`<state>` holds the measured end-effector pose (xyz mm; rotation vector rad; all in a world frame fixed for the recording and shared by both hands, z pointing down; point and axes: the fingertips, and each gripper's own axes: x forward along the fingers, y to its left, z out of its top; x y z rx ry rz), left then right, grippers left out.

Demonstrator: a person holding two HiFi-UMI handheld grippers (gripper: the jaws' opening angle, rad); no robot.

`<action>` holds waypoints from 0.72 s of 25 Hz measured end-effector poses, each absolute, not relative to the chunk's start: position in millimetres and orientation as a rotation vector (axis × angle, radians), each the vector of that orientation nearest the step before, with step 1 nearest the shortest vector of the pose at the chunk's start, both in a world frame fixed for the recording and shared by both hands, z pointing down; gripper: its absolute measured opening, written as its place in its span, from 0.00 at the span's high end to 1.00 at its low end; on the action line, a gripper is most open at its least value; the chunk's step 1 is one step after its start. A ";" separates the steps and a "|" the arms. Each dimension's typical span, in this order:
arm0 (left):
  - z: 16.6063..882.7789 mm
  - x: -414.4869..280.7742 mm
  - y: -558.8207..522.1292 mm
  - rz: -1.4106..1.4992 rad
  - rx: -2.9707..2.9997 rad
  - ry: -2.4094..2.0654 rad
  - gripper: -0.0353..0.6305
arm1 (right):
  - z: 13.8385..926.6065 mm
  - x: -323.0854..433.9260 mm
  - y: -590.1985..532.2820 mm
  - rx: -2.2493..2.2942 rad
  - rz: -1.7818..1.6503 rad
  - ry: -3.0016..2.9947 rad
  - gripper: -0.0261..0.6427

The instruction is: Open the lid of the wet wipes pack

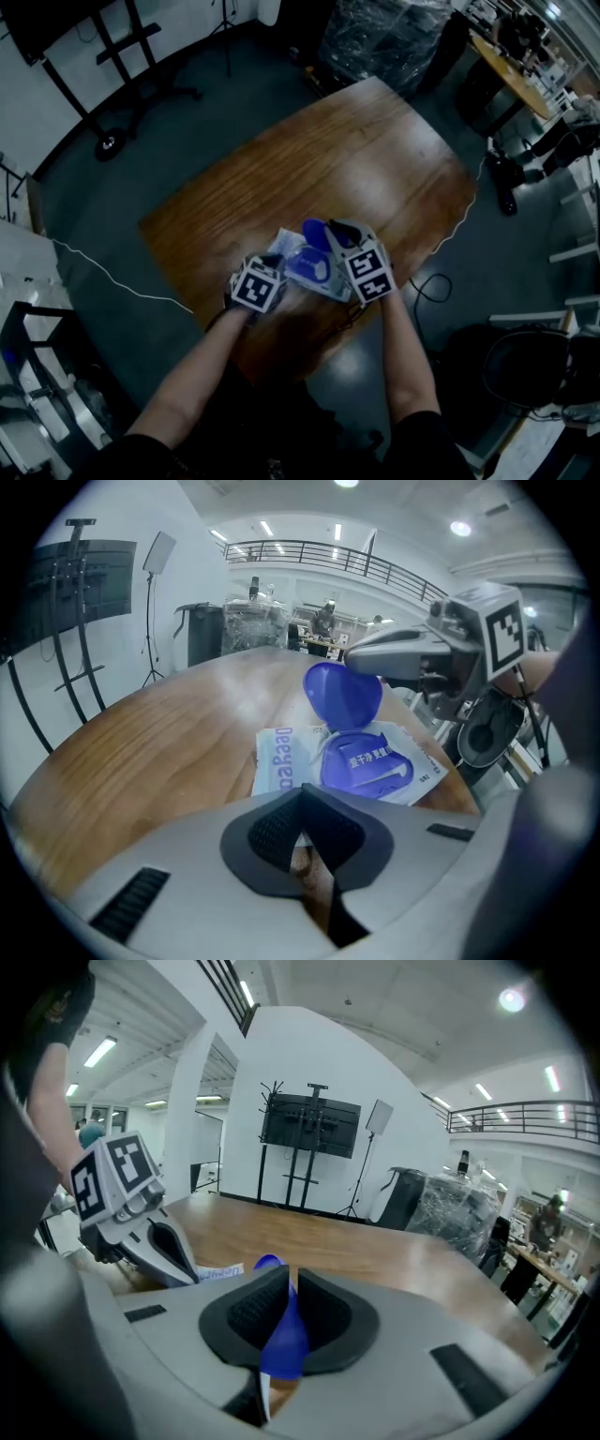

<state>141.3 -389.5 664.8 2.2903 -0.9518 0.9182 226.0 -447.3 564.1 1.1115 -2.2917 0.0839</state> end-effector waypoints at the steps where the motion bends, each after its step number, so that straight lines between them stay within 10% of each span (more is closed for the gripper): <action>1: 664.9 141.6 -390.1 0.919 2.291 -0.955 0.96 | 567.7 229.4 -451.5 1.132 0.089 -2.282 0.90; 18: 600.7 111.9 -397.8 0.791 2.418 -1.116 0.96 | 525.0 288.7 -424.6 1.639 0.289 -2.350 0.94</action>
